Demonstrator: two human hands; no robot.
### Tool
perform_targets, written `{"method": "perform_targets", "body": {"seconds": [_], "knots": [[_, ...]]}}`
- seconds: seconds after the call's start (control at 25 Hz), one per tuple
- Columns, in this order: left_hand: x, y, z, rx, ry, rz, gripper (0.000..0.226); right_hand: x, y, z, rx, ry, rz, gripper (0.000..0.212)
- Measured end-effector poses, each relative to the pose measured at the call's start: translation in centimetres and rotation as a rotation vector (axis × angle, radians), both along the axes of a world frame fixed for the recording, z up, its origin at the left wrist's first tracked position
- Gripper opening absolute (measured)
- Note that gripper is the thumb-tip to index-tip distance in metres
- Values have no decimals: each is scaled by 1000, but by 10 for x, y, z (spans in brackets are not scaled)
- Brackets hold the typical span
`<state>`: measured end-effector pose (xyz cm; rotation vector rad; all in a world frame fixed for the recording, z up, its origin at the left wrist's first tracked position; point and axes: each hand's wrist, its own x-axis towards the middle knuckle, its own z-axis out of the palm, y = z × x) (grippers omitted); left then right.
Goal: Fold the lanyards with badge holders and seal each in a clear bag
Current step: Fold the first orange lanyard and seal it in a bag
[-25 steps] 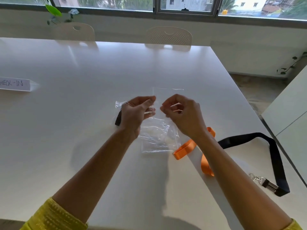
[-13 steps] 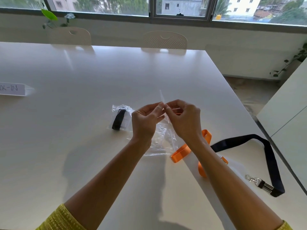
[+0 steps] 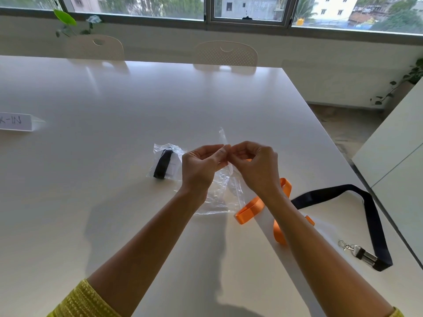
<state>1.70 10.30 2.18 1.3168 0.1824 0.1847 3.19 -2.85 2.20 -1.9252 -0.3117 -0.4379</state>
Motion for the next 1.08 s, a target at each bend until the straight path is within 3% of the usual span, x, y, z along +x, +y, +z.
{"method": "perform_targets", "body": {"seconds": [0.24,0.6,0.84,1.08], "knots": [[0,4,-2,-46,31,-26,22,2,1,-4,21,25,1,11],[2,5,1,158,25,37,5,2,5,-5,-78,-1,-84,15],[1,10,0,94,101,95,5,6,-6,0,-71,-32,-193,13],[-2,6,1,513,-124,212,14,4,-1,-8,-219,-231,-110,9]]}}
